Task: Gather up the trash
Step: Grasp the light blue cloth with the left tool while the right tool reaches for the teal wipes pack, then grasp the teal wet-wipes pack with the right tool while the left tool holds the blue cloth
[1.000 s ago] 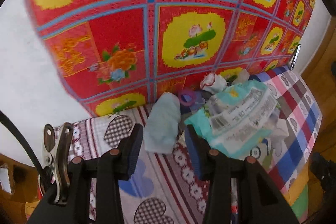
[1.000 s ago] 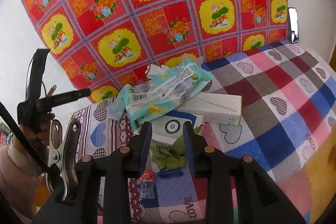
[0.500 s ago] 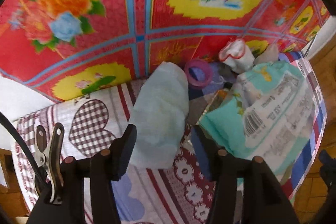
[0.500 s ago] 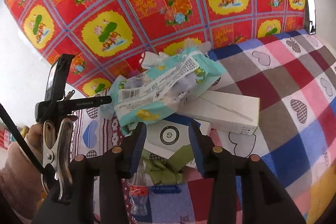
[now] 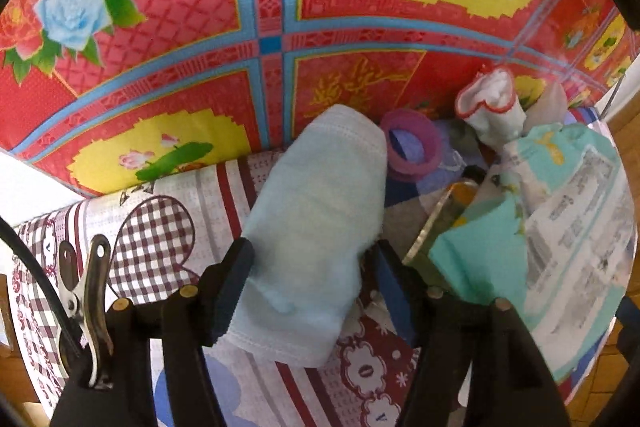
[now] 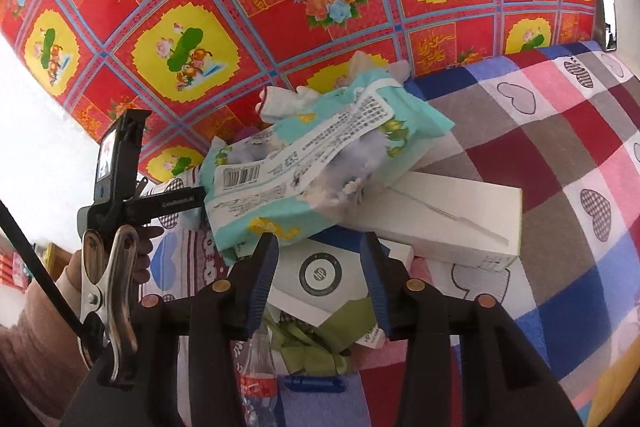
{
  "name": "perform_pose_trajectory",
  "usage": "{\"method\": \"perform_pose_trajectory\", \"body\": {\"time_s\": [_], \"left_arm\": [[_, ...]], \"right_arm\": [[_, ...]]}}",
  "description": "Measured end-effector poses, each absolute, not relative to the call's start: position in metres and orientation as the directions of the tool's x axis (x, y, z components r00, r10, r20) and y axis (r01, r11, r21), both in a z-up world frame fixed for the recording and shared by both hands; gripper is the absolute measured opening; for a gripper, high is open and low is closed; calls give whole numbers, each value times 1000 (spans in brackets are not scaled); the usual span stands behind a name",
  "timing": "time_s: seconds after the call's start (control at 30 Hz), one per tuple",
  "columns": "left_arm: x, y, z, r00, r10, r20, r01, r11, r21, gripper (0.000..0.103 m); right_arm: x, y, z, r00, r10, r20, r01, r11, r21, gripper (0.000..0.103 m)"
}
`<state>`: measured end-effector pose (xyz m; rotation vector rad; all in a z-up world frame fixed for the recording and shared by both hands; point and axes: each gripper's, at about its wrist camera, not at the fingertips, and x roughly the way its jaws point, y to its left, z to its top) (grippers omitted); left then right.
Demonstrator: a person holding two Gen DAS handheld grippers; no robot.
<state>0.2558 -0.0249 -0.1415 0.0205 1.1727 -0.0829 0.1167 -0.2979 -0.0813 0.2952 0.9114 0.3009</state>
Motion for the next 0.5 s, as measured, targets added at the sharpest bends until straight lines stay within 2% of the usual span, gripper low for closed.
{"method": "perform_pose_trajectory", "body": {"time_s": [0.1, 0.27, 0.33, 0.37, 0.43, 0.47, 0.5], "left_arm": [[258, -32, -144, 400, -50, -915, 82, 996, -18, 71], [252, -40, -150, 438, -29, -899, 51, 999, -7, 70], [245, -41, -151, 451, 4, -893, 36, 999, 22, 56], [241, -40, -150, 459, 13, -888, 30, 999, 30, 52], [239, -34, -148, 470, 6, -883, 5, 1000, 10, 41], [238, -30, -147, 473, 0, -881, -10, 1000, -5, 38], [237, -27, -147, 474, -9, -880, -22, 1000, -22, 32]], "right_arm": [[120, -296, -84, 570, 384, -727, -122, 914, 387, 44], [126, -294, -90, 553, 398, -732, -107, 905, 411, 44], [129, -294, -93, 546, 400, -736, -98, 903, 418, 44], [130, -295, -94, 544, 399, -738, -93, 903, 419, 44], [132, -295, -97, 541, 395, -743, -81, 903, 421, 55], [134, -296, -98, 541, 393, -744, -72, 903, 424, 64], [135, -296, -99, 540, 394, -743, -70, 902, 427, 67]]}}
